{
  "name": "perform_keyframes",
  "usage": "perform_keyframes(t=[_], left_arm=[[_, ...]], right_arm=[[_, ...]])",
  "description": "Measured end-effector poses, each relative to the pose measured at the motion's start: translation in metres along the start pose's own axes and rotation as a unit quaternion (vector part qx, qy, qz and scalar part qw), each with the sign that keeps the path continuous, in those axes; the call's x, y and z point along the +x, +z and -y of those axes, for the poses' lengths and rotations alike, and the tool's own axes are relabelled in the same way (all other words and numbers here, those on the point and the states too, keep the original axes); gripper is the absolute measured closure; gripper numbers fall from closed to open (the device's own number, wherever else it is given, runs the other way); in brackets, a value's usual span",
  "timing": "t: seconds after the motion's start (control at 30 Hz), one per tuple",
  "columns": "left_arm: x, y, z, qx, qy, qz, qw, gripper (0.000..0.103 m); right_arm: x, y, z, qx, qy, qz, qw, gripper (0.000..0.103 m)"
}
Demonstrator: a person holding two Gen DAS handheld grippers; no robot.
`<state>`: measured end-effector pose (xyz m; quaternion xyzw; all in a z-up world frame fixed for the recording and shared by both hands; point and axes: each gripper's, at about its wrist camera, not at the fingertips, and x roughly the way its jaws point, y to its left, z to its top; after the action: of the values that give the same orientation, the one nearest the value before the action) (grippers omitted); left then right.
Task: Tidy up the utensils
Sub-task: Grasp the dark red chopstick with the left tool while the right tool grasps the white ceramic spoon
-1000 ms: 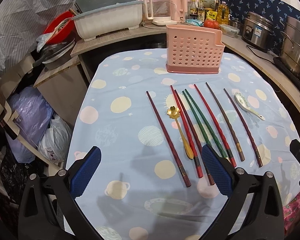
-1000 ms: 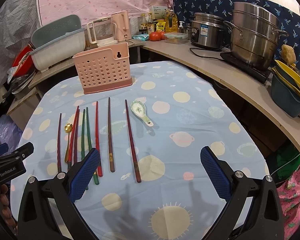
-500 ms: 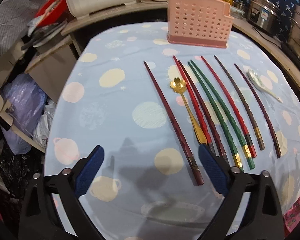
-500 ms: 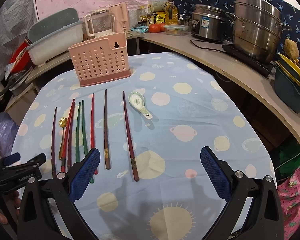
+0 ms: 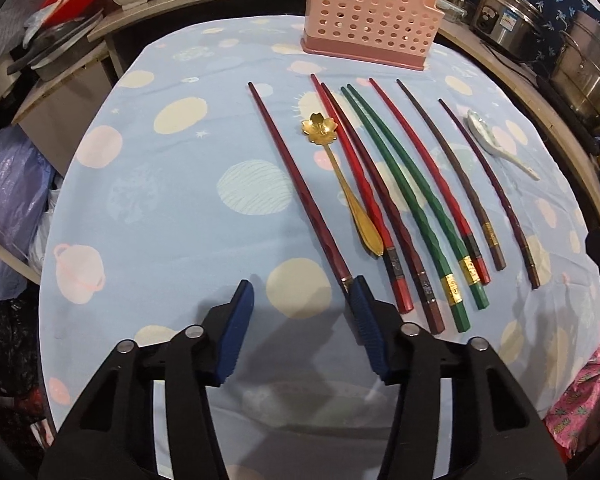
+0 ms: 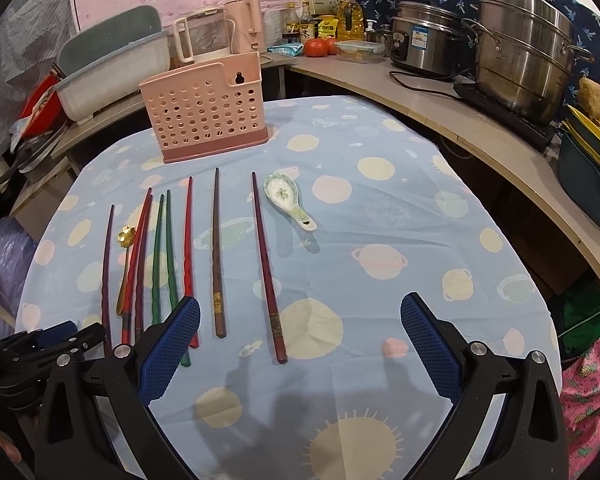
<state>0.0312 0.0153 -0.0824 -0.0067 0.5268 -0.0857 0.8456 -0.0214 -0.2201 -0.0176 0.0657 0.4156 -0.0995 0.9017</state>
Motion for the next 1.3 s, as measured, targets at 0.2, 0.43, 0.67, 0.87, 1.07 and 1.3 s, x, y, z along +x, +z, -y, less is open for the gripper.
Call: perform_keyframes(t=[0.2, 0.43, 0.67, 0.87, 1.07, 1.3], left_arm=[[0.001, 0.002, 0.006, 0.000, -0.003, -0.001, 1.0000, 0.050], [0.003, 0.000, 0.007, 0.016, 0.023, 0.000, 0.9996, 0.072], [0.001, 0.001, -0.014, -0.005, 0.011, -0.008, 0.9999, 0.096], [0.003, 0.005, -0.013, -0.001, 0.014, -0.009, 0.9999, 0.096], [0.004, 0.007, -0.013, 0.000, 0.017, -0.012, 0.9998, 0.096], [0.005, 0.007, -0.013, 0.001, 0.016, -0.012, 0.9998, 0.096]], right_arm=[[0.002, 0.001, 0.000, 0.002, 0.001, -0.001, 1.000, 0.007], [0.005, 0.004, 0.004, 0.005, 0.001, -0.003, 1.000, 0.007], [0.023, 0.029, 0.017, 0.021, 0.010, 0.004, 1.000, 0.027], [0.068, 0.058, 0.026, 0.056, 0.068, -0.027, 0.996, 0.062], [0.109, 0.067, 0.024, 0.067, 0.092, -0.057, 0.992, 0.084], [0.136, 0.059, 0.020, 0.072, 0.102, -0.090, 0.988, 0.088]])
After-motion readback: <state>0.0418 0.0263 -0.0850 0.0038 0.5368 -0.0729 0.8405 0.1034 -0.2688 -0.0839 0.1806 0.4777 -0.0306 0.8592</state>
